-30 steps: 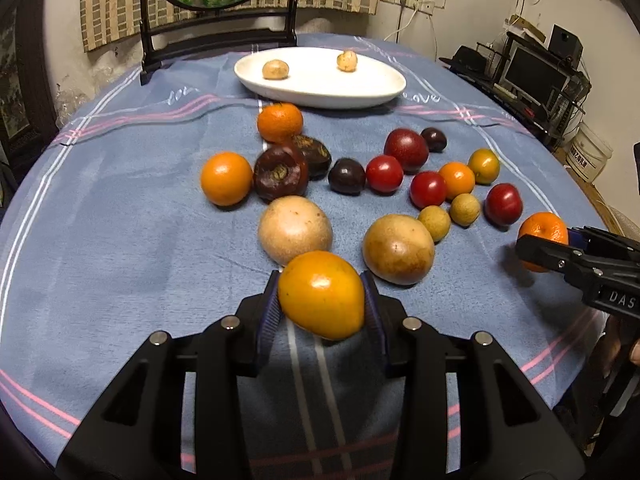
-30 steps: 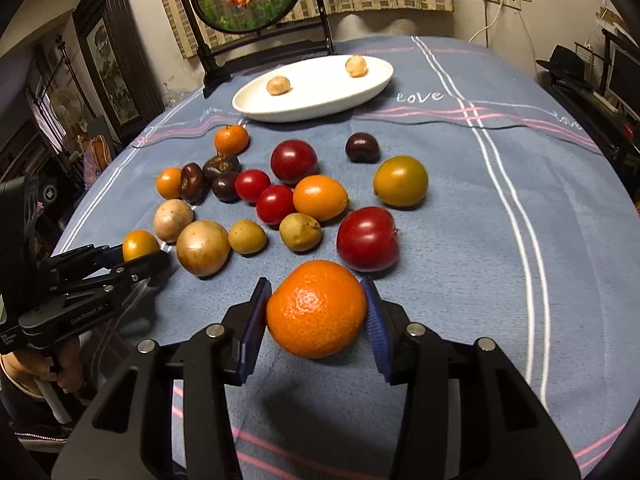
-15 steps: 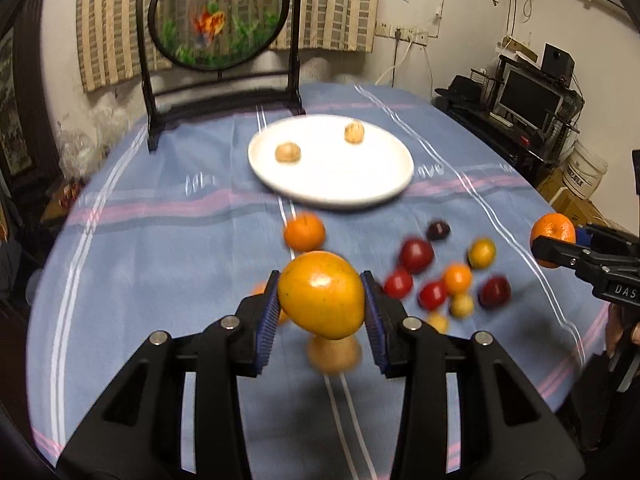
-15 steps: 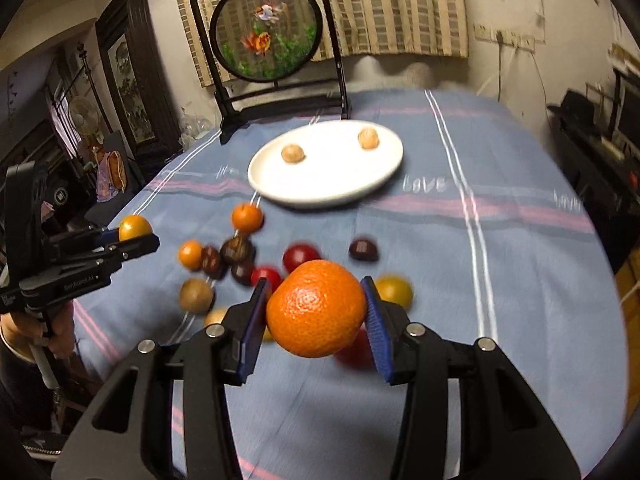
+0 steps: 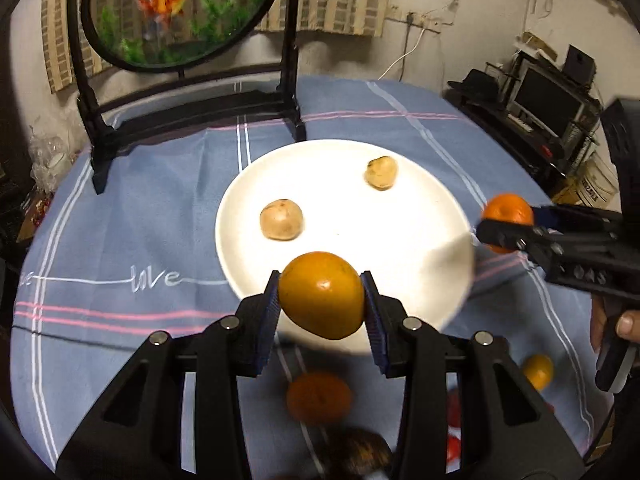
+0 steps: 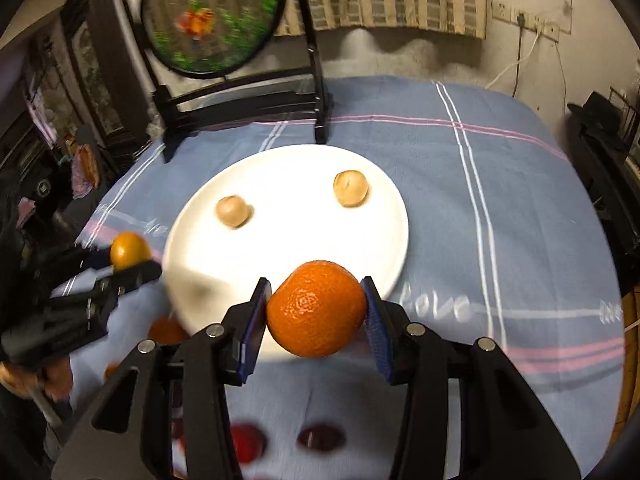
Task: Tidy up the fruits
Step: 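Carry both fruits over the white plate and open both grippers to release them, then withdraw both open grippers from the plate back toward the fruit pile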
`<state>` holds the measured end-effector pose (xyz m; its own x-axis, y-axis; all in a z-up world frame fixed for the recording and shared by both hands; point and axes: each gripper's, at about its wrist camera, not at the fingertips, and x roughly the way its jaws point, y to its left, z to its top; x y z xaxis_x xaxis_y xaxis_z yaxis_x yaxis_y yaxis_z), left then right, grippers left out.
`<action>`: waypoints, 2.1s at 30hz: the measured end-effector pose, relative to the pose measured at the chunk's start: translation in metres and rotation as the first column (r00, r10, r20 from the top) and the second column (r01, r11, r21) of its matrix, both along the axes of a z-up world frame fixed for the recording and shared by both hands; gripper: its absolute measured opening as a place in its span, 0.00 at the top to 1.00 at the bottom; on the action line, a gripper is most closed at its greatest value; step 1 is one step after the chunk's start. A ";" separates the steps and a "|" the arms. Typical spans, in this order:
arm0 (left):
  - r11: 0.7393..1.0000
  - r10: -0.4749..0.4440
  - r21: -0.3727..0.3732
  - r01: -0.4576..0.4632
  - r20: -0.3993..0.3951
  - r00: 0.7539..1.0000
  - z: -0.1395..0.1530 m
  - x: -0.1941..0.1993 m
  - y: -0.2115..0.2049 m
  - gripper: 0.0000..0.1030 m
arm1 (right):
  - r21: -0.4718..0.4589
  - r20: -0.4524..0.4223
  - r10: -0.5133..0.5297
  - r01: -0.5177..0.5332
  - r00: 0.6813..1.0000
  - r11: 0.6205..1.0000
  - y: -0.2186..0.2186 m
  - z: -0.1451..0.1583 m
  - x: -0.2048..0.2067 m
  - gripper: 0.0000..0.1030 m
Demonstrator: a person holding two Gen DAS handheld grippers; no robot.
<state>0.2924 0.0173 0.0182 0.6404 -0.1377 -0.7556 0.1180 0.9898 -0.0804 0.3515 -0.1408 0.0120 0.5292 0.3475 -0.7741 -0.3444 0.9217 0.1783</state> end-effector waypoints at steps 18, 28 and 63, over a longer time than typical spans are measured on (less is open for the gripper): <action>0.997 0.073 -0.016 -0.074 -0.053 0.996 -0.040 0.057 0.004 0.42 | -0.006 0.044 -0.110 0.110 0.993 0.994 -0.003 -0.019 0.050 0.34; 0.999 0.041 -0.018 -0.040 0.037 0.998 0.004 -0.005 0.004 0.30 | 0.109 0.068 -0.115 0.107 0.991 0.988 -0.041 0.014 -0.024 0.34; 0.993 0.097 -0.069 -0.096 -0.001 0.995 -0.051 -0.247 0.009 0.17 | 0.109 0.097 -0.108 0.097 0.989 0.989 -0.063 -0.037 -0.285 0.03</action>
